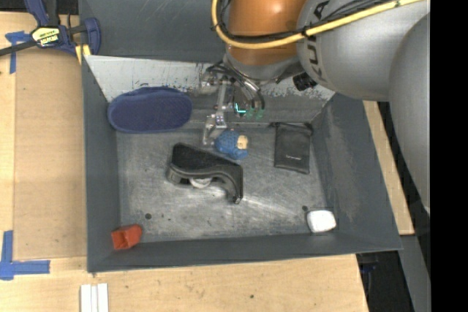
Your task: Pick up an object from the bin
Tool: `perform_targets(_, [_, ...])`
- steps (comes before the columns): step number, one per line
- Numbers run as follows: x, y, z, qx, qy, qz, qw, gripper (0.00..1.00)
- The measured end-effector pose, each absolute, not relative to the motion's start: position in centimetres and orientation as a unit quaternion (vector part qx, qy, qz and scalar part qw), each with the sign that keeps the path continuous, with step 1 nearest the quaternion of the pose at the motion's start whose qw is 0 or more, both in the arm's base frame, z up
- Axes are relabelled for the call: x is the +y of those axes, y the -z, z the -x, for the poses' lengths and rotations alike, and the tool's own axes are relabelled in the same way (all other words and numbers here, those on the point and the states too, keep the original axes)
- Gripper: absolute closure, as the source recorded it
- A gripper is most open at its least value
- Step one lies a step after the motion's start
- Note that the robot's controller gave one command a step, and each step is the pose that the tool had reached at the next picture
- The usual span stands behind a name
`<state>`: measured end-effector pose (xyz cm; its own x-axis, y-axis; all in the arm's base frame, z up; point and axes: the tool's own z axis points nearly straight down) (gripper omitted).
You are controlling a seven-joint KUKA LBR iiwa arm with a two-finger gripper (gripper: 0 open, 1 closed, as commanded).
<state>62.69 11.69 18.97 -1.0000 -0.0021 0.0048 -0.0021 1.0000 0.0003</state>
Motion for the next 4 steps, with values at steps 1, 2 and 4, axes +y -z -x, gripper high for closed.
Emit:
perform_targets(1, [9.51,-12.38,-60.18,-0.998,0.003,-0.066,-0.012,0.0])
perform_targets(2, [9.78,-11.89,-60.07,-0.992,0.004,-0.125,-0.012,0.0])
perform_targets(4, [10.44,-11.66,-60.54,-0.984,0.003,-0.176,-0.011,0.0])
